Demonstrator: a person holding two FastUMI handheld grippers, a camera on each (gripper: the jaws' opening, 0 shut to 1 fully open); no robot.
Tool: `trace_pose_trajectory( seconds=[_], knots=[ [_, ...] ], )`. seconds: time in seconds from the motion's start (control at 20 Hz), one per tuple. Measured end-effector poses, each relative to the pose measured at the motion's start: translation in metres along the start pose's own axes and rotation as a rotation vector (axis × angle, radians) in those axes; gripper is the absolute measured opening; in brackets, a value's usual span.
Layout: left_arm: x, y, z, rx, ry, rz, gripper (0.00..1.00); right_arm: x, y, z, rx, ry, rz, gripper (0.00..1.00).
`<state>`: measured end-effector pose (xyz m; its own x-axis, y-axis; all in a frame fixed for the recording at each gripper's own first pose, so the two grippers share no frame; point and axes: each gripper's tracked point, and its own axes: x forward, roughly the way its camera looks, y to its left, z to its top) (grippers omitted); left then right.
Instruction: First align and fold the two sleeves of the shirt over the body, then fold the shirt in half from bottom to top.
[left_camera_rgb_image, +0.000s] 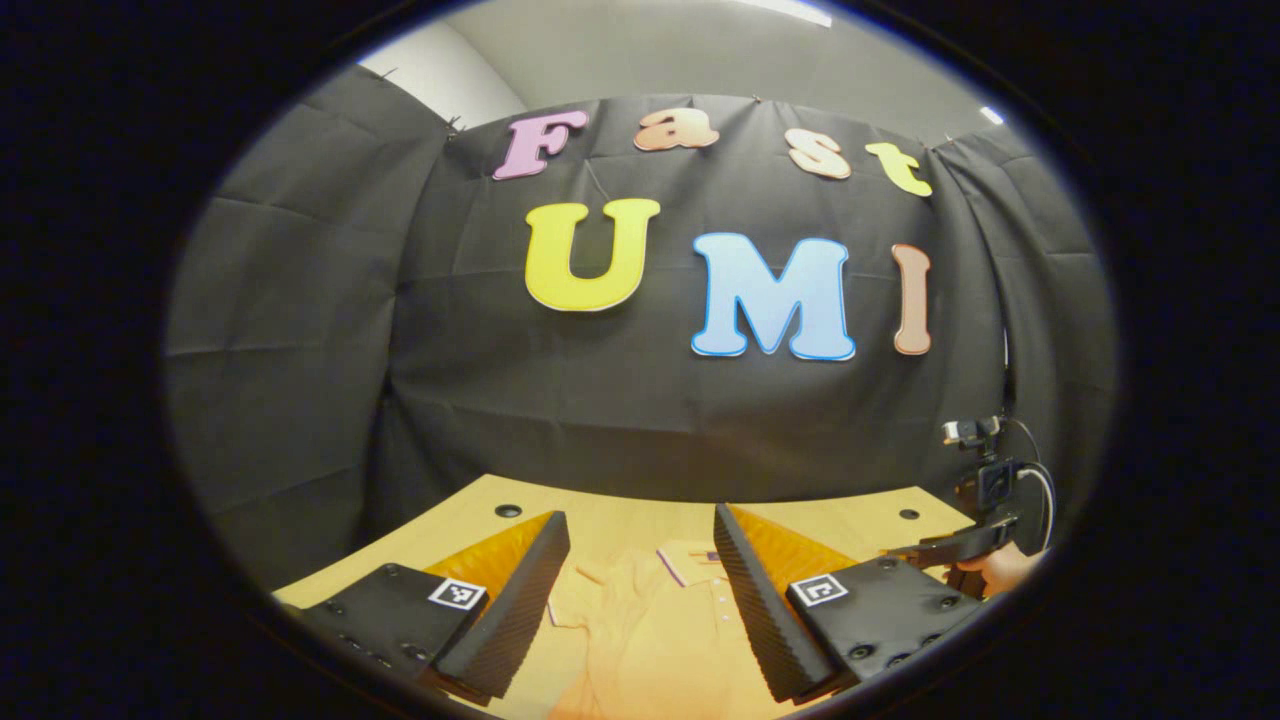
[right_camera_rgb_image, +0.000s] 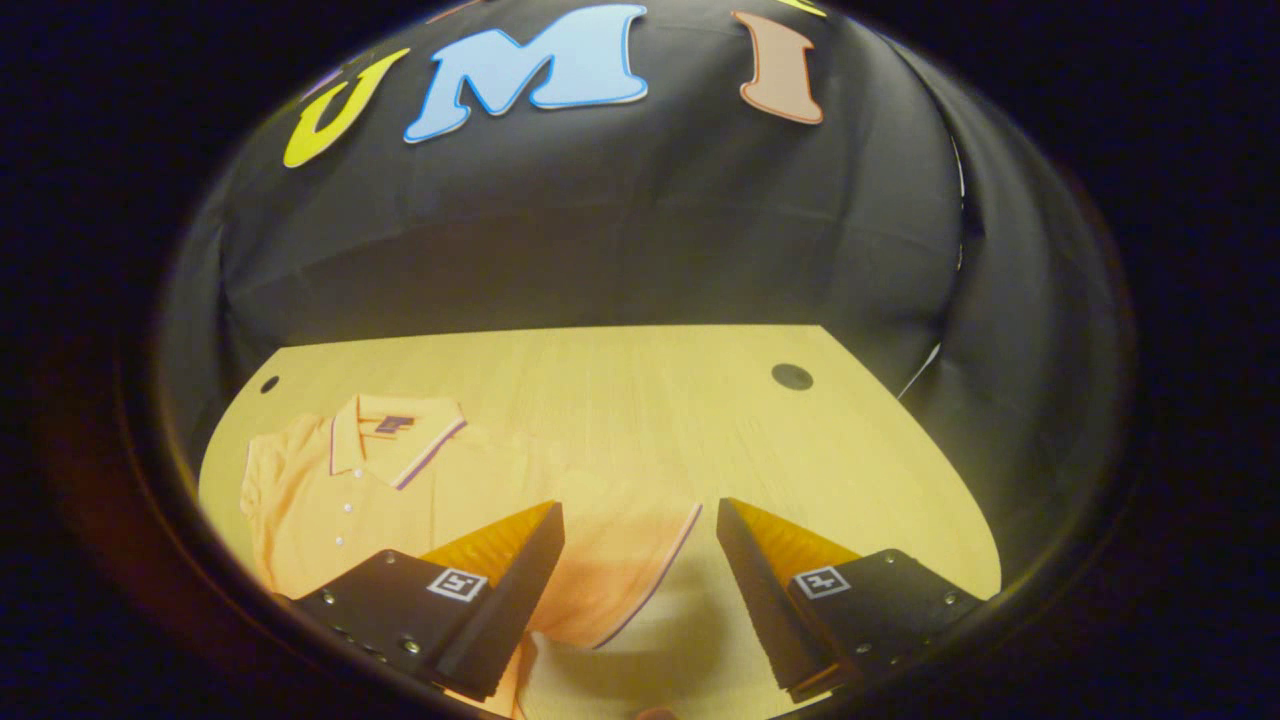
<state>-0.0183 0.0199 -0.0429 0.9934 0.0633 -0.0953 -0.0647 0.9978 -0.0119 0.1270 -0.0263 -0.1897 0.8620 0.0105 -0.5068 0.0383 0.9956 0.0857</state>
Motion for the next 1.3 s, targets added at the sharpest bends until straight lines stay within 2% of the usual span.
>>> trace_pose_trajectory(
  seconds=[0.3, 0.6, 0.75, 0.8, 0.85, 0.9, 0.95, 1.0, 1.1, 1.15, 1.25, 1.3],
  knots=[
    [-0.016, 0.004, -0.003, 0.007, 0.007, 0.024, 0.94, 0.033, -0.003, -0.032, 0.082, 0.14, -0.027, 0.95],
    [-0.023, 0.005, -0.015, -0.03, 0.03, 0.026, 0.94, 0.044, -0.006, -0.04, 0.104, 0.176, -0.054, 0.96],
    [-0.026, 0.006, -0.022, -0.047, 0.043, 0.015, 0.94, 0.04, -0.004, -0.04, 0.114, 0.198, -0.062, 0.93],
    [-0.027, 0.006, -0.023, -0.05, 0.046, 0.011, 0.94, 0.043, -0.005, -0.041, 0.127, 0.204, -0.069, 0.79],
    [-0.027, 0.008, -0.023, -0.052, 0.046, 0.009, 0.94, 0.042, -0.006, -0.041, 0.139, 0.208, -0.076, 0.74],
    [-0.028, 0.009, -0.024, -0.054, 0.046, 0.008, 0.93, 0.043, -0.007, -0.042, 0.155, 0.217, -0.079, 0.58],
    [-0.029, 0.012, -0.023, -0.056, 0.045, 0.006, 0.94, 0.04, -0.009, -0.04, 0.169, 0.221, -0.08, 0.47],
    [-0.029, 0.015, -0.024, -0.057, 0.045, 0.005, 0.93, 0.041, -0.008, -0.042, 0.183, 0.228, -0.075, 0.32],
    [-0.03, 0.024, -0.026, -0.057, 0.049, 0.009, 0.94, 0.042, -0.008, -0.041, 0.199, 0.23, -0.071, 0.17],
    [-0.029, 0.027, -0.028, -0.059, 0.049, 0.01, 0.93, 0.041, -0.007, -0.041, 0.186, 0.228, -0.07, 0.17],
    [-0.026, 0.034, -0.032, -0.07, 0.057, 0.0, 0.94, 0.041, -0.001, -0.041, 0.19, 0.227, -0.085, 0.01],
    [-0.024, 0.039, -0.035, -0.073, 0.063, -0.008, 0.94, 0.038, 0.002, -0.042, 0.168, 0.221, -0.095, 0.0]
  ],
)
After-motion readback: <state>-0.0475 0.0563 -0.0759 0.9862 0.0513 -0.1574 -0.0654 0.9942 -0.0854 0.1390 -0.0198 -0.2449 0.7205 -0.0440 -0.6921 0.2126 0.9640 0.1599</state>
